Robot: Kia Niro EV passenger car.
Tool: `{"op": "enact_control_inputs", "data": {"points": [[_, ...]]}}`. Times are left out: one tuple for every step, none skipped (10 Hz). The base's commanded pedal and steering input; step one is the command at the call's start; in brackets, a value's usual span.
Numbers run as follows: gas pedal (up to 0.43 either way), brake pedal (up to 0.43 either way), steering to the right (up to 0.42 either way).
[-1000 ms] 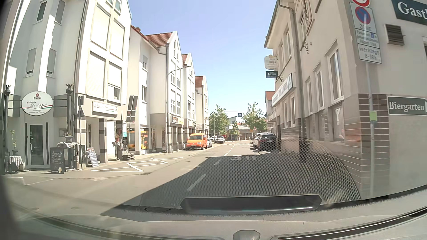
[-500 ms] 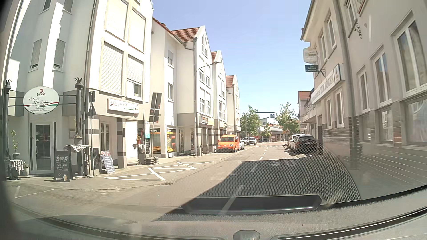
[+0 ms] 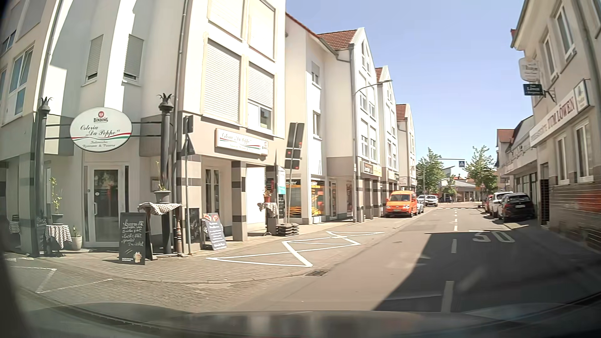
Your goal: Follow the waypoints while adhering to traffic rules and regulations
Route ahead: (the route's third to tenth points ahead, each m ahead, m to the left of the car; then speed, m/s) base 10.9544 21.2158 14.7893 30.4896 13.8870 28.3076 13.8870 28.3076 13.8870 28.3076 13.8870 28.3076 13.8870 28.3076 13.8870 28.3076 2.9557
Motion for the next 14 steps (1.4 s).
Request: {"op": "enact_control_inputs", "data": {"points": [[0.0, 0.152, -0.667], [0.0, 0.128, -0.689], [0.0, 0.098, -0.712], [0.0, 0.079, -0.725], [0.0, 0.055, -0.736], [0.0, 0.03, -0.744], [0.0, 0.03, -0.748], [0.0, 0.03, -0.756], [0.0, 0.03, -0.765], [0.0, 0.03, -0.766], [0.0, 0.03, -0.766], [0.0, 0.03, -0.765], [0.0, 0.03, -0.763], [0.0, 0.03, -0.76]]}}
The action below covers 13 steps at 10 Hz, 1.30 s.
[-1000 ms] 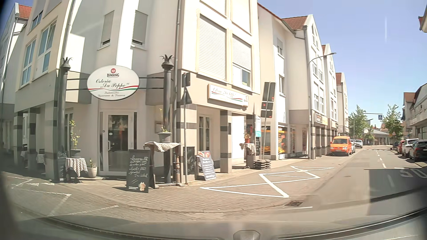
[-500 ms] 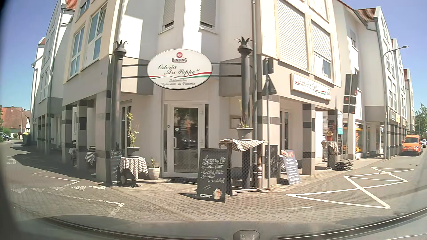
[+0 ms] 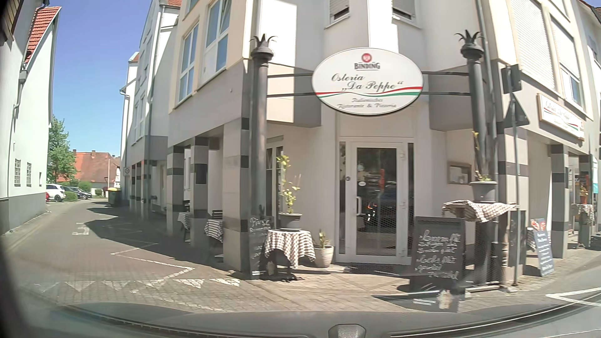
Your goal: Follow the waypoints while adhering to traffic rules and regulations
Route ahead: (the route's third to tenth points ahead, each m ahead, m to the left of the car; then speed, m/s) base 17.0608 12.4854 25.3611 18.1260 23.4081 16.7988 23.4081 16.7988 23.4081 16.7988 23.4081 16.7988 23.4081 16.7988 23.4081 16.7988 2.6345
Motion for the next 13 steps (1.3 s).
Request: {"op": "enact_control_inputs", "data": {"points": [[0.0, 0.03, -0.754], [0.0, 0.03, -0.745], [0.0, 0.03, -0.723], [0.0, 0.03, -0.694], [0.0, 0.03, -0.656], [0.0, 0.03, -0.627], [0.0, 0.03, -0.578], [0.0, 0.03, -0.519], [0.0, 0.03, -0.477], [0.0, 0.03, -0.433], [0.0, 0.03, -0.385], [0.008, 0.03, -0.346], [0.028, 0.03, -0.323]]}}
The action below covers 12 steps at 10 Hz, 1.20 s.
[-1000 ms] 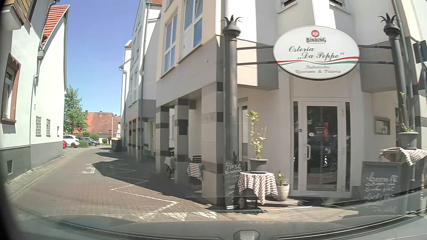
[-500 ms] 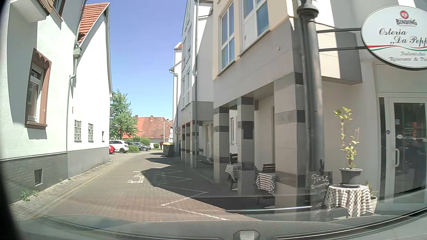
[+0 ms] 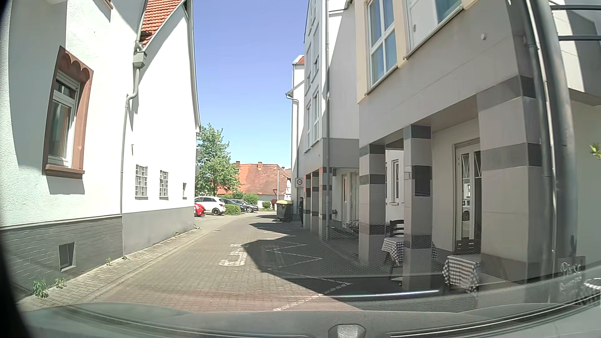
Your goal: Follow the waypoints while adhering to traffic rules and regulations
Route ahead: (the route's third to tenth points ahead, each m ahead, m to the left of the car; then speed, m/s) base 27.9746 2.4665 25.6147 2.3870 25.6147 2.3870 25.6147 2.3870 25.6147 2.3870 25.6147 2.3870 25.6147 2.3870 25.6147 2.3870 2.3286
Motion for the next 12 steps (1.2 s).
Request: {"op": "enact_control_inputs", "data": {"points": [[0.047, 0.03, -0.291], [0.047, 0.03, -0.265], [0.047, 0.03, -0.249], [0.047, 0.03, -0.22], [0.047, 0.03, -0.2], [0.047, 0.03, -0.176], [0.047, 0.03, -0.147], [0.047, 0.03, -0.119], [0.047, 0.03, -0.088], [0.047, 0.03, -0.055], [0.047, 0.03, -0.027], [0.047, 0.03, -0.008]]}}
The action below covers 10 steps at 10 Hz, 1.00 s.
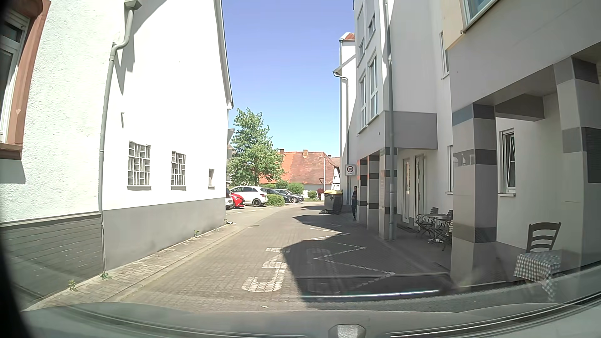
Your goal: Follow the waypoints while adhering to traffic rules and regulations
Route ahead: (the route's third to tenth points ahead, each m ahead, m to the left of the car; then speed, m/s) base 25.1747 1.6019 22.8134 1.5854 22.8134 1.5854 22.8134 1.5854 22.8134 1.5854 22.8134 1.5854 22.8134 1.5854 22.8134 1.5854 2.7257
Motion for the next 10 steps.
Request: {"op": "enact_control_inputs", "data": {"points": [[0.059, 0.03, -0.005], [0.059, 0.03, -0.004], [0.059, 0.03, -0.003], [0.059, 0.03, -0.002], [0.059, 0.03, -0.001], [0.059, 0.03, -0.001], [0.059, 0.03, -0.001], [0.047, 0.03, -0.001], [0.047, 0.03, -0.001], [0.02, 0.03, -0.002]]}}
